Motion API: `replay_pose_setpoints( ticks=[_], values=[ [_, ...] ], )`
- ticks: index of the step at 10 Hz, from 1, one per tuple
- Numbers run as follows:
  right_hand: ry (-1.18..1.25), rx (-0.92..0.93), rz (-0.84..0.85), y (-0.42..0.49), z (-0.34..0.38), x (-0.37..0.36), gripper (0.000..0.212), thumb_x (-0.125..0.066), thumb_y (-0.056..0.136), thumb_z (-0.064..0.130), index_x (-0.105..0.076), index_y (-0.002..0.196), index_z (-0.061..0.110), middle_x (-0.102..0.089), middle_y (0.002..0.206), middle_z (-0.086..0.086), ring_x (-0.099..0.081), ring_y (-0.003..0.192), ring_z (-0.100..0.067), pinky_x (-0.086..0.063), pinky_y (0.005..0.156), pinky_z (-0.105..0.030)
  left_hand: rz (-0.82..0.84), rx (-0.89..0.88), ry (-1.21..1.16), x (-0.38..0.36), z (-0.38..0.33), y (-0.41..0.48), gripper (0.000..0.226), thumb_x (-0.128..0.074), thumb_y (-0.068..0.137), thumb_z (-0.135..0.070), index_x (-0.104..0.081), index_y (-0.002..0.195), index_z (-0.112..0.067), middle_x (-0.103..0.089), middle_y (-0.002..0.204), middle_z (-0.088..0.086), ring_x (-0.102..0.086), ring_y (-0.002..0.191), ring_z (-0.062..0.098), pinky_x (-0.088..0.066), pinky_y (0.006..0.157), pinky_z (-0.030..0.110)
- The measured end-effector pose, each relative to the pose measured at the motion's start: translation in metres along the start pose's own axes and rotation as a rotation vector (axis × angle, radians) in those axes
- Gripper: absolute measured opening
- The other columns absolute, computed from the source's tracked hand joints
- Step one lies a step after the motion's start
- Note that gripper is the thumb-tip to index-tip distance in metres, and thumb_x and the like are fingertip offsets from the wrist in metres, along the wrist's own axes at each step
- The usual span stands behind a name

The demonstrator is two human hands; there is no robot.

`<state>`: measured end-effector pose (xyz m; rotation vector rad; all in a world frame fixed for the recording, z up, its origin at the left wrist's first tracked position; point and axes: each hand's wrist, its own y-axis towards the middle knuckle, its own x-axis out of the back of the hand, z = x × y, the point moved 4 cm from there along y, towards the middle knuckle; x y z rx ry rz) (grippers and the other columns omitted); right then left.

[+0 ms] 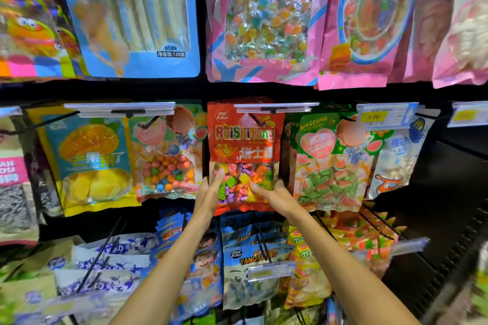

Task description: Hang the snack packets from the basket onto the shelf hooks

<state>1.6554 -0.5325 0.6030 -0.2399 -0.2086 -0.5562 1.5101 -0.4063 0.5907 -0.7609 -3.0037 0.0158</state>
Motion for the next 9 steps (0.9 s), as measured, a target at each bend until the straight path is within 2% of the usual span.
replay_pose_setpoints(
  ticks=[1, 2, 3, 4, 5, 6, 7, 8, 9],
  values=[
    [-0.014, 0.004, -0.029, -0.002, 0.002, 0.003, 0.112, -0.061, 0.086, 0.059, 0.011, 0.155, 0.007, -0.009, 0.163, -0.008, -0.019, 0.148, -0.029, -0.025, 0.115, -0.039, 0.021, -0.029, -0.012, 0.001, -0.004, -0.008, 0.081, -0.051, 0.087, -0.066, -0.024, 0.154, -0.031, -0.021, 0.161, 0.000, -0.024, 0.146, 0.023, -0.024, 0.114, 0.043],
    [-0.033, 0.034, -0.037, -0.006, 0.002, 0.003, 0.115, -0.063, 0.081, 0.065, 0.002, 0.156, 0.008, -0.012, 0.163, -0.006, -0.023, 0.147, -0.028, -0.027, 0.114, -0.039, 0.030, -0.030, -0.009, 0.003, -0.006, -0.010, 0.078, -0.051, 0.087, -0.066, -0.027, 0.153, -0.032, -0.025, 0.159, -0.002, -0.028, 0.145, 0.022, -0.027, 0.111, 0.041],
    [-0.111, 0.054, -0.066, -0.016, 0.005, 0.003, 0.122, -0.064, 0.072, 0.075, -0.007, 0.156, 0.008, -0.020, 0.161, -0.008, -0.033, 0.142, -0.028, -0.033, 0.112, -0.039, 0.051, -0.071, 0.035, 0.007, -0.009, -0.019, 0.073, -0.050, 0.089, -0.064, -0.032, 0.151, -0.030, -0.034, 0.156, -0.004, -0.034, 0.141, 0.019, -0.030, 0.101, 0.033],
    [-0.204, 0.025, -0.058, -0.018, 0.008, 0.006, 0.114, -0.062, 0.080, 0.068, -0.004, 0.155, 0.005, -0.021, 0.160, -0.012, -0.036, 0.140, -0.030, -0.037, 0.105, -0.037, 0.084, -0.137, 0.100, 0.008, -0.010, -0.025, 0.072, -0.047, 0.091, -0.063, -0.027, 0.152, -0.032, -0.033, 0.156, -0.006, -0.034, 0.142, 0.018, -0.029, 0.100, 0.031],
    [-0.413, -0.020, -0.009, -0.023, 0.014, 0.010, 0.108, -0.057, 0.085, 0.066, -0.005, 0.155, 0.001, -0.029, 0.156, -0.017, -0.048, 0.127, -0.027, -0.043, 0.093, -0.034, 0.075, -0.190, 0.316, 0.011, -0.011, -0.033, 0.061, -0.041, 0.097, -0.059, -0.035, 0.149, -0.026, -0.047, 0.141, -0.004, -0.046, 0.130, 0.022, -0.034, 0.091, 0.032],
    [-0.602, -0.002, 0.009, -0.026, 0.020, 0.014, 0.097, -0.055, 0.090, 0.061, -0.016, 0.152, -0.002, -0.039, 0.150, -0.017, -0.047, 0.130, -0.029, -0.043, 0.102, -0.035, 0.070, -0.229, 0.442, 0.010, -0.019, -0.040, 0.049, -0.037, 0.099, -0.055, -0.058, 0.110, -0.012, -0.058, 0.098, 0.004, -0.058, 0.090, 0.030, -0.035, 0.074, 0.034],
    [-0.814, 0.036, 0.031, -0.038, 0.032, 0.020, 0.073, -0.051, 0.096, 0.053, -0.038, 0.142, -0.002, -0.050, 0.139, -0.016, -0.049, 0.127, -0.031, -0.041, 0.102, -0.038, 0.092, -0.235, 0.607, 0.020, -0.024, -0.048, 0.048, -0.039, 0.092, -0.060, -0.053, 0.091, -0.014, -0.051, 0.091, 0.003, -0.050, 0.080, 0.024, -0.038, 0.069, 0.035],
    [-0.918, 0.080, 0.034, -0.051, 0.037, 0.017, 0.060, -0.049, 0.097, 0.052, -0.052, 0.126, -0.001, -0.059, 0.108, -0.012, -0.056, 0.106, -0.029, -0.042, 0.090, -0.038, 0.073, -0.220, 0.881, 0.033, -0.024, -0.060, 0.052, -0.042, 0.096, -0.054, -0.047, 0.132, -0.017, -0.041, 0.137, 0.004, -0.044, 0.124, 0.027, -0.043, 0.094, 0.044],
    [-1.028, 0.142, 0.032, -0.066, 0.039, 0.016, 0.046, -0.050, 0.097, 0.049, -0.058, 0.096, 0.003, -0.052, 0.077, -0.004, -0.054, 0.084, -0.028, -0.039, 0.085, -0.038, -0.046, -0.215, 1.116, 0.043, -0.037, -0.089, 0.058, -0.042, 0.097, -0.054, -0.038, 0.143, -0.019, -0.020, 0.157, 0.005, -0.028, 0.141, 0.034, -0.035, 0.107, 0.053]
  ],
)
